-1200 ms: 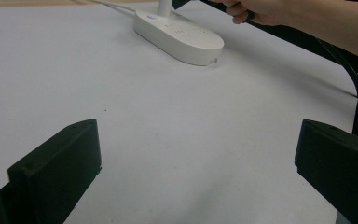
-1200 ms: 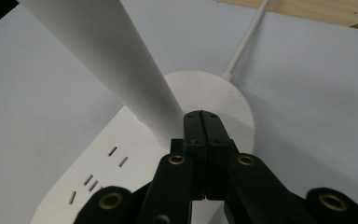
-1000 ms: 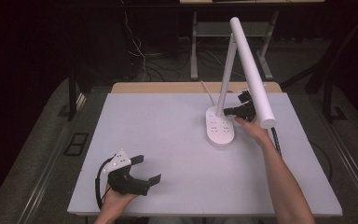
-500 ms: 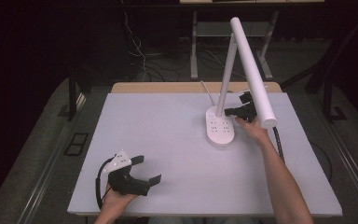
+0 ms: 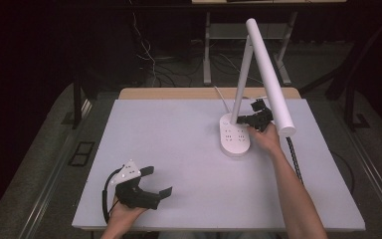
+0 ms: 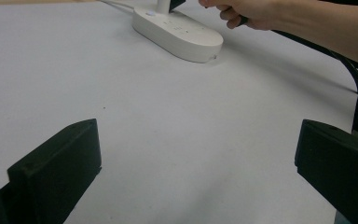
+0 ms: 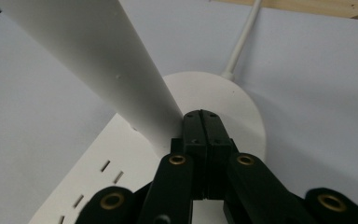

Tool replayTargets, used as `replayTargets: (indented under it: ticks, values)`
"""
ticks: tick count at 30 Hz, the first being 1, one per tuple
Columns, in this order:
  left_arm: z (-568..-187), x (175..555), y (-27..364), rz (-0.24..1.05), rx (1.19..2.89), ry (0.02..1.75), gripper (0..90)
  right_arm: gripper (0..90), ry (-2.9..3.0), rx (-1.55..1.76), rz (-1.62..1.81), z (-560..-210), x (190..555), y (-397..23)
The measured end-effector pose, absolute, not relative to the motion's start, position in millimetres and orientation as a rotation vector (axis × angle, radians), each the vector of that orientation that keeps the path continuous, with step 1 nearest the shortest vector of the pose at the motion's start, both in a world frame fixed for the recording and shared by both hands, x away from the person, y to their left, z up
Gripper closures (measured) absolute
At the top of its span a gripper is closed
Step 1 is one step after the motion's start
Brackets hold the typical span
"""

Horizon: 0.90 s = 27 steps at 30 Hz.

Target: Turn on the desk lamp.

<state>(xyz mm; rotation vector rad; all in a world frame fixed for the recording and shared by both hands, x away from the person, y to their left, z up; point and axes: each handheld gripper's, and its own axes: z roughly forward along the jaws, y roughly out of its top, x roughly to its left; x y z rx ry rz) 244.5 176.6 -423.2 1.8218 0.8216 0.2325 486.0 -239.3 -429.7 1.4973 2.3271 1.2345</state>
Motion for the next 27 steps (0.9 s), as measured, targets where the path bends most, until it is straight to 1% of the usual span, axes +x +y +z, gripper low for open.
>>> replayTargets:
  ticks: [7, 9, 27]
  values:
    - [-424, 246, 179, 0.231, 1.819, 0.83, 0.0, 89.8, 2.317, 1.493, 1.215, -425, 483, -241]
    - [-423, 246, 178, 0.231, 1.82, 0.827, 0.0, 89.8, 2.304, 1.505, 1.243, -423, 483, -248]
    - [-423, 245, 178, 0.236, 1.816, 0.834, 0.0, 89.7, 2.306, 1.419, 1.251, -392, 464, -267]
